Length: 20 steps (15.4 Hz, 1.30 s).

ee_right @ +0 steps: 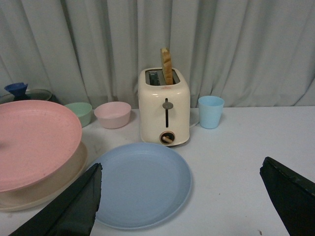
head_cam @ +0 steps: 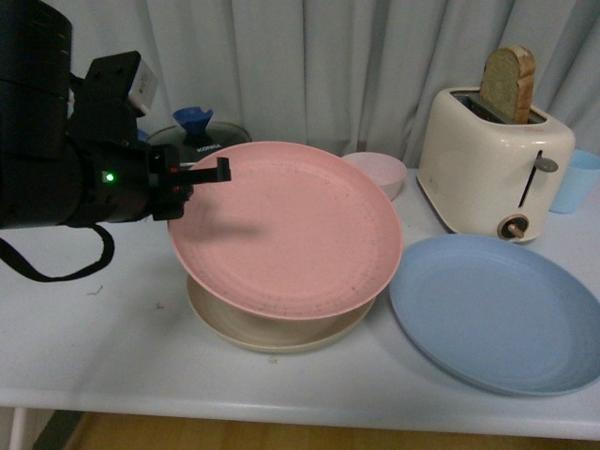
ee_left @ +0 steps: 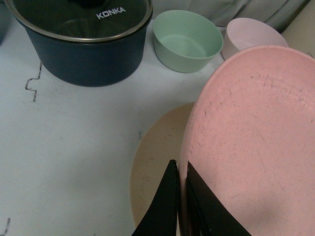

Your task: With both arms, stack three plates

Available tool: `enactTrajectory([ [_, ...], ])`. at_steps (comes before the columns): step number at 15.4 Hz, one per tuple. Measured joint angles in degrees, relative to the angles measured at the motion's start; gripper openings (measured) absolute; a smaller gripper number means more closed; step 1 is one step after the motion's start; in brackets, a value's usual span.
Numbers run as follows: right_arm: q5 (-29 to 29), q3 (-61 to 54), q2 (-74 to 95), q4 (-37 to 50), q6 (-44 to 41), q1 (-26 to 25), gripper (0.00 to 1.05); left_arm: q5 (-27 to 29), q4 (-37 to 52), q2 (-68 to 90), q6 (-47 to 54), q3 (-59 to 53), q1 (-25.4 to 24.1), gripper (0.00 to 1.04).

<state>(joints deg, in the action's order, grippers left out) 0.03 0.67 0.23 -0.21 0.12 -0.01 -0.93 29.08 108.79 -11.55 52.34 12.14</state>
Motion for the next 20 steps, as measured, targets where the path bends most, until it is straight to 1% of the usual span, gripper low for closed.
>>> enactTrajectory([
  [3,0.0,0.0,0.0,0.0,0.0,0.0,0.98,1.0,0.7,2.3,-1.4,1.0,0.4,0.03],
  [7,0.0,0.0,0.0,0.0,0.0,0.0,0.98,3.1,2.1,10.1,-7.3,2.8,0.4,0.03],
  [12,0.0,0.0,0.0,0.0,0.0,0.0,0.98,3.5,3.3,11.0,-8.2,2.8,2.1,0.03],
  [16,0.0,0.0,0.0,0.0,0.0,0.0,0.98,6.1,4.6,12.9,-9.2,2.8,1.8,0.03],
  [18,0.0,0.0,0.0,0.0,0.0,0.0,0.98,6.1,4.3,13.4,-9.3,2.9,1.5,0.03],
  [19,0.0,0.0,0.0,0.0,0.0,0.0,0.98,5.5,4.0,13.7,-9.8,2.9,1.5,0.1],
  [20,0.0,0.0,0.0,0.0,0.0,0.0,0.98,4.6,4.3,13.9,-10.7,2.9,1.5,0.22],
])
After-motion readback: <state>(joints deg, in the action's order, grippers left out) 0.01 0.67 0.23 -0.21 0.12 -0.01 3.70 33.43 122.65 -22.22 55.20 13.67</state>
